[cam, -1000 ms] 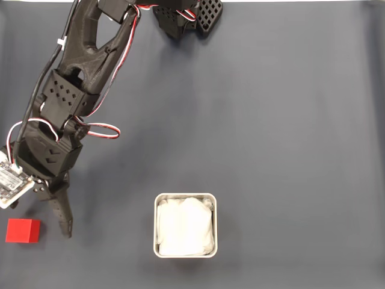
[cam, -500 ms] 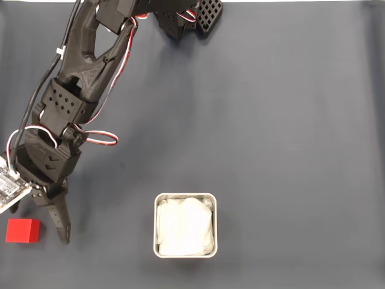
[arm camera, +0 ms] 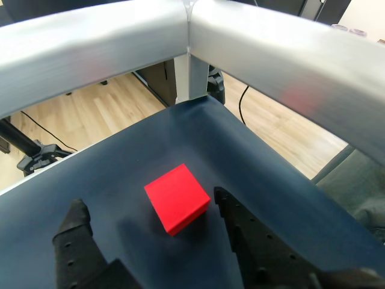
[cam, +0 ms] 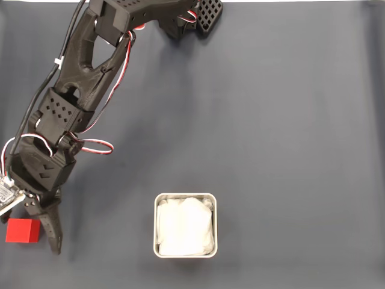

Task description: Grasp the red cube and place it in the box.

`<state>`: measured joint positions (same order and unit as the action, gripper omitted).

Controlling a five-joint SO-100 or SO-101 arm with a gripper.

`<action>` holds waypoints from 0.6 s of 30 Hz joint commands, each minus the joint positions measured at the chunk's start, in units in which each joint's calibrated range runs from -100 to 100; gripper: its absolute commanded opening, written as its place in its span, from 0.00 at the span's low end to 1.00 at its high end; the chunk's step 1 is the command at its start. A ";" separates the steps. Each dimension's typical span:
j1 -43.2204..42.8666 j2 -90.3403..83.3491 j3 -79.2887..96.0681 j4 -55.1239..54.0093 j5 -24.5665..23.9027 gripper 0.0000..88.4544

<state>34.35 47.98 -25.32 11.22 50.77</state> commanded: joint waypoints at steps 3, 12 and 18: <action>-0.33 -0.15 -5.16 1.16 -0.49 0.53; -1.46 -1.01 -5.43 3.45 -0.63 0.53; -2.17 -1.79 -4.98 4.77 -0.29 0.53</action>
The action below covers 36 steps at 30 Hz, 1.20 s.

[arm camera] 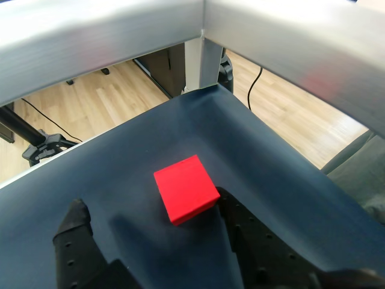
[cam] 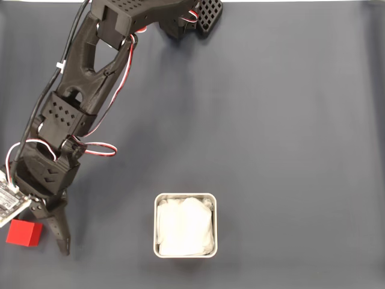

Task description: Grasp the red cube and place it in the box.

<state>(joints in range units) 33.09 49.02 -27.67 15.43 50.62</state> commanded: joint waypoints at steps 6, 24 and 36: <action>-1.69 -3.62 -2.17 0.80 -0.78 0.52; -2.05 -3.36 -2.53 -0.02 -0.68 0.52; -1.62 0.37 -7.83 -1.17 -0.83 0.45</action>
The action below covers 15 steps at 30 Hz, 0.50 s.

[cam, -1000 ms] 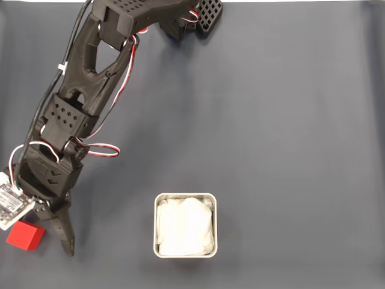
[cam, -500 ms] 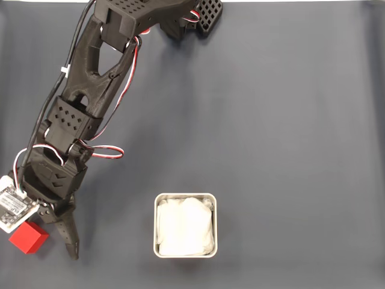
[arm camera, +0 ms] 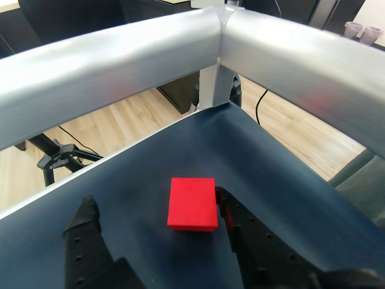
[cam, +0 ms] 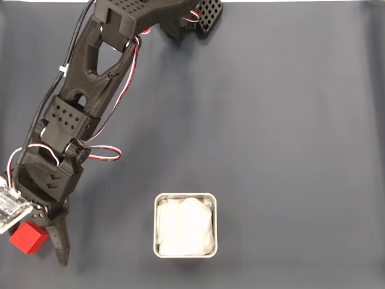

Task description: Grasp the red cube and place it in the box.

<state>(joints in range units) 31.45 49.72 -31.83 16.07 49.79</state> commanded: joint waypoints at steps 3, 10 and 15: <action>0.15 0.54 -4.85 -2.14 -0.05 0.40; 0.22 1.24 -5.76 -2.22 0.39 0.30; 0.22 1.32 -5.22 -1.89 0.88 0.31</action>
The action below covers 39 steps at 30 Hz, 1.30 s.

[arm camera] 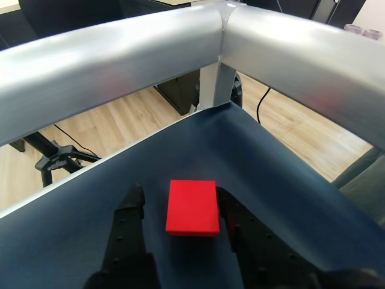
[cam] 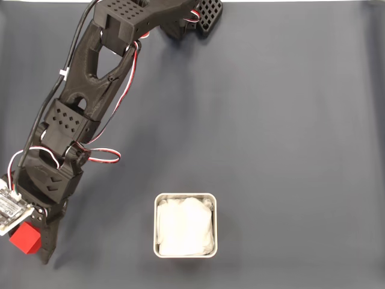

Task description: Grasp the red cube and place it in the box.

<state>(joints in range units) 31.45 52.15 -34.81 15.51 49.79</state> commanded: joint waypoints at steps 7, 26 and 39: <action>0.22 -1.46 -1.59 -1.17 1.56 0.28; 0.36 -4.75 1.87 -0.27 2.05 0.13; -0.06 -8.74 3.97 1.70 1.71 0.10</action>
<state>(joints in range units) 31.60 50.76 -31.10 15.99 51.60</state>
